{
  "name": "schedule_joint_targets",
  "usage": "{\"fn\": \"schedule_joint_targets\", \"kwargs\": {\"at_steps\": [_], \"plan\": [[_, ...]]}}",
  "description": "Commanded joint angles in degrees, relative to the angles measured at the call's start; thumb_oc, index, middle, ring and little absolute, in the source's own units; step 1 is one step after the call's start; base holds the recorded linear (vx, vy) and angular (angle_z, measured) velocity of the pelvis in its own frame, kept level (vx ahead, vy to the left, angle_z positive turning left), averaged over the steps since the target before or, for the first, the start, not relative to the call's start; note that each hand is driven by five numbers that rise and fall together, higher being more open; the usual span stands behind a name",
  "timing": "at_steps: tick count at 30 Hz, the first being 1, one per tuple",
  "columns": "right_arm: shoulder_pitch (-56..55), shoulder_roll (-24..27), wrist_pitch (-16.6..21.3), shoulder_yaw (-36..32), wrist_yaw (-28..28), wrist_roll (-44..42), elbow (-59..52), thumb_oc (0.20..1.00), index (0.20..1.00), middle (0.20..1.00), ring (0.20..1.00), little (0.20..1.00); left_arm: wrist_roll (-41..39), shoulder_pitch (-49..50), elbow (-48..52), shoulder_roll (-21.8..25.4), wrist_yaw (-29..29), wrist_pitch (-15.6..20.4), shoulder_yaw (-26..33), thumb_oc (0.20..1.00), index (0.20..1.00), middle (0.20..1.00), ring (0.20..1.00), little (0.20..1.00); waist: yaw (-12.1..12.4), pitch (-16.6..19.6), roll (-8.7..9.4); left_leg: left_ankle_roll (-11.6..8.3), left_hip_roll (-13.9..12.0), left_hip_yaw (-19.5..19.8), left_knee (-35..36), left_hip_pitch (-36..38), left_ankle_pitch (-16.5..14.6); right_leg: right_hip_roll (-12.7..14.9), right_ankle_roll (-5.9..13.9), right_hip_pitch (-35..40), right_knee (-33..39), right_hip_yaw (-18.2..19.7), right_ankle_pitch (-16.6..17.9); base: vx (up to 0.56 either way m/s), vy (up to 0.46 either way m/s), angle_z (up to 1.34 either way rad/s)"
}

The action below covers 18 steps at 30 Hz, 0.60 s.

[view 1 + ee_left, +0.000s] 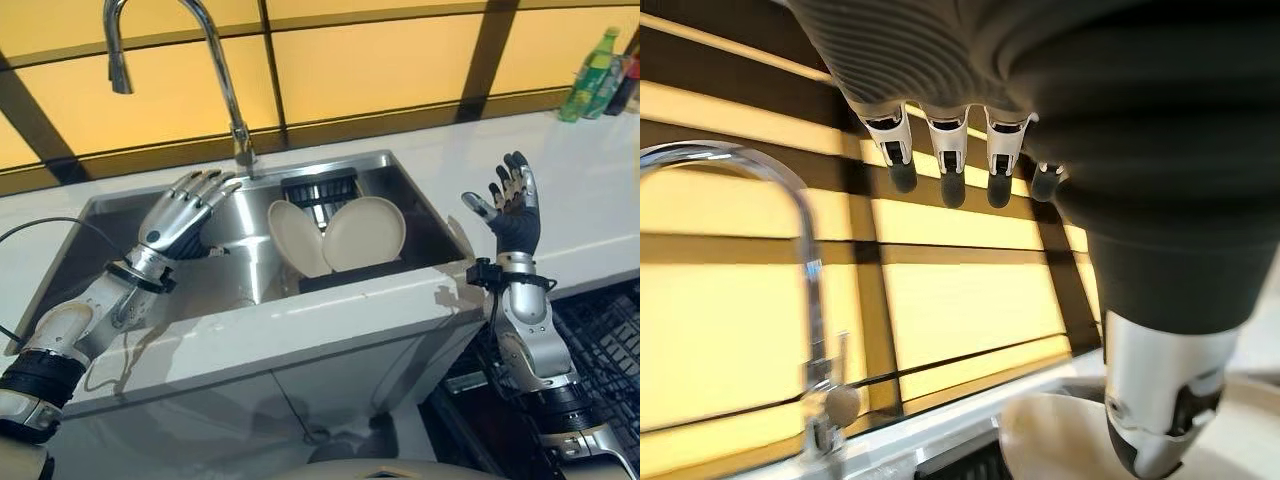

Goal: Pick up plates and place into dishwasher.

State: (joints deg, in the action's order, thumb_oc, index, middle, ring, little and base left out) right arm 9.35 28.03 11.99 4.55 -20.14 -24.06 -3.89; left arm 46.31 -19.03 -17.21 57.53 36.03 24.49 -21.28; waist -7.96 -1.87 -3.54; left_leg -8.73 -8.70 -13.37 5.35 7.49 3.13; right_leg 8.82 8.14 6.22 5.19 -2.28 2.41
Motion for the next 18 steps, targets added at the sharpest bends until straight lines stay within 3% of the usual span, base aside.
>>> {"fn": "schedule_joint_targets", "kwargs": {"at_steps": [1,4,12,18], "plan": [[2.1,4.0,1.3,-0.1,0.8,-1.1,-1.4,1.000,1.000,1.000,1.000,1.000,1.9,-8.5,-2.7,3.5,6.4,0.5,-1.3,1.000,1.000,1.000,1.000,1.000,-0.5,0.3,0.69,2.68,0.1,0.7,-1.2,-0.7,-4.9,4.5,3.61,-3.4,-2.3,-1.3,-0.5,0.04,0.037,-0.09],[1.9,4.1,1.2,0.1,0.7,-1.0,-1.3,1.000,1.000,1.000,1.000,1.000,2.8,-9.7,-3.4,3.2,8.9,0.5,-2.8,1.000,1.000,1.000,1.000,1.000,-1.1,-0.4,0.79,2.93,0.4,0.6,-1.1,-0.9,-5.0,4.5,3.78,-4.0,-2.3,-0.5,-0.3,0.04,0.036,-0.12],[3.9,5.4,0.3,0.9,0.7,-1.3,-0.7,1.000,1.000,1.000,1.000,1.000,4.8,-14.3,-4.2,3.2,6.0,-0.6,-9.3,1.000,1.000,1.000,1.000,1.000,-2.8,-2.9,0.26,3.20,1.1,0.1,-1.1,-2.2,-4.9,4.6,4.06,-6.4,-3.1,1.6,0.2,0.00,0.053,-0.12],[10.6,7.2,-0.4,3.1,-0.2,-2.3,-0.1,1.000,1.000,1.000,1.000,1.000,5.6,-25.7,-7.3,1.9,1.9,-2.7,-18.2,1.000,1.000,1.000,1.000,1.000,-4.7,-7.1,-0.64,3.01,1.5,0.0,-1.3,-5.5,-3.9,4.6,3.91,-10.5,-4.6,3.4,0.5,-0.16,0.077,-0.09]]}}
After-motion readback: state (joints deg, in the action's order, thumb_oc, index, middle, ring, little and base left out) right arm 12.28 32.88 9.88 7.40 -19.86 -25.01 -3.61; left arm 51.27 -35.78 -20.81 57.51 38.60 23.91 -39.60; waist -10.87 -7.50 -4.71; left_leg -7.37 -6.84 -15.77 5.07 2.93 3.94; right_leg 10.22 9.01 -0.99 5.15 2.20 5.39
